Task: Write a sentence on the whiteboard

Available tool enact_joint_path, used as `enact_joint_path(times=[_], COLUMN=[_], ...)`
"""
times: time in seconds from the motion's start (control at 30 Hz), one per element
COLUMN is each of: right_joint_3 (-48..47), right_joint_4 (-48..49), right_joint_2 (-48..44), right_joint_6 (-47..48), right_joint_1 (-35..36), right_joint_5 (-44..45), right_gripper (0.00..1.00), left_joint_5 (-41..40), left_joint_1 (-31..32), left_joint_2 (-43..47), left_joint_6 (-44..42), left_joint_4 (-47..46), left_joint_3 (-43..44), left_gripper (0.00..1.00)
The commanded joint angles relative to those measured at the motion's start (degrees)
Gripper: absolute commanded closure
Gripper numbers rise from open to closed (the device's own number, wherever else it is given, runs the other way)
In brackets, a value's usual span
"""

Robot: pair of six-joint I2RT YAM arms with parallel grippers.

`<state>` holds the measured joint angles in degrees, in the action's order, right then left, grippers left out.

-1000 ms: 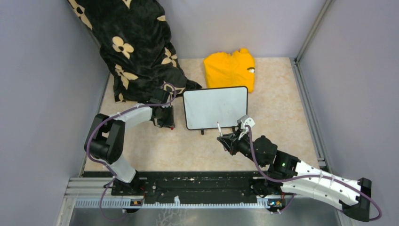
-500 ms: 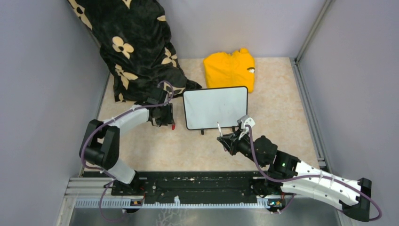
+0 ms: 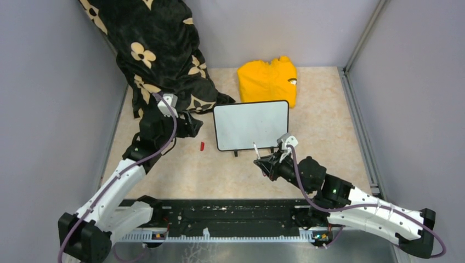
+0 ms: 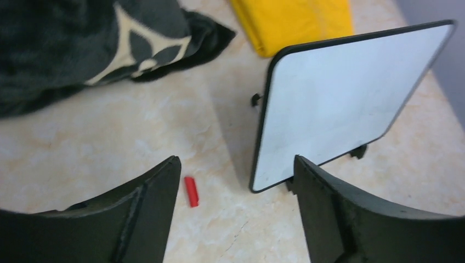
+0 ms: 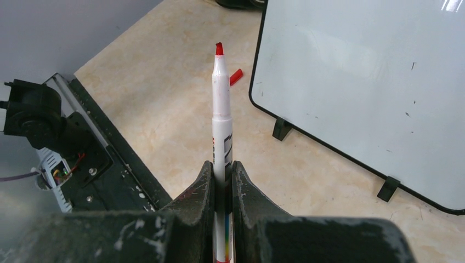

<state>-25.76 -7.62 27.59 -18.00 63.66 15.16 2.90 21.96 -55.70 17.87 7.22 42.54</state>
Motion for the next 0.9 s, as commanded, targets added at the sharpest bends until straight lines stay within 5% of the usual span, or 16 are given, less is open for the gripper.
enact_joint_path(times=[0.0,0.07,0.33,0.43,0.53,0.63,0.87], right_joint_3=[-3.30,-2.83,-3.30,-3.78,-4.14,-6.29,-9.05], right_joint_4=[1.28,3.00,9.52,12.32,14.94,14.91,14.39], right_joint_2=[-0.79,-0.74,3.82,6.79,9.92,13.07,14.01], right_joint_6=[3.10,3.03,2.60,2.04,1.78,2.25,1.31], right_joint_1=[0.50,0.49,0.49,0.42,0.17,-2.06,-8.98], right_joint_5=[-2.64,-4.04,-10.59,-12.25,-13.63,-18.73,-29.55], right_gripper=[1.00,1.00,1.00,1.00,1.00,1.00,1.00], left_joint_5=[11.32,15.18,24.76,30.75,36.05,43.89,47.65], left_joint_1=[-0.32,-0.33,-0.30,-0.32,-0.14,1.08,7.66], left_joint_2=[3.52,5.22,2.67,-0.21,-0.84,-0.21,0.04], left_joint_6=[-0.19,4.43,25.83,26.16,17.33,13.78,18.24], left_joint_4=[-12.72,-15.60,-39.91,-39.00,-39.09,-47.16,-59.23], left_joint_3=[-3.75,-4.37,-10.48,-4.42,-0.99,-4.55,-11.92], left_gripper=[0.12,0.02,0.01,0.01,0.01,0.01,0.01])
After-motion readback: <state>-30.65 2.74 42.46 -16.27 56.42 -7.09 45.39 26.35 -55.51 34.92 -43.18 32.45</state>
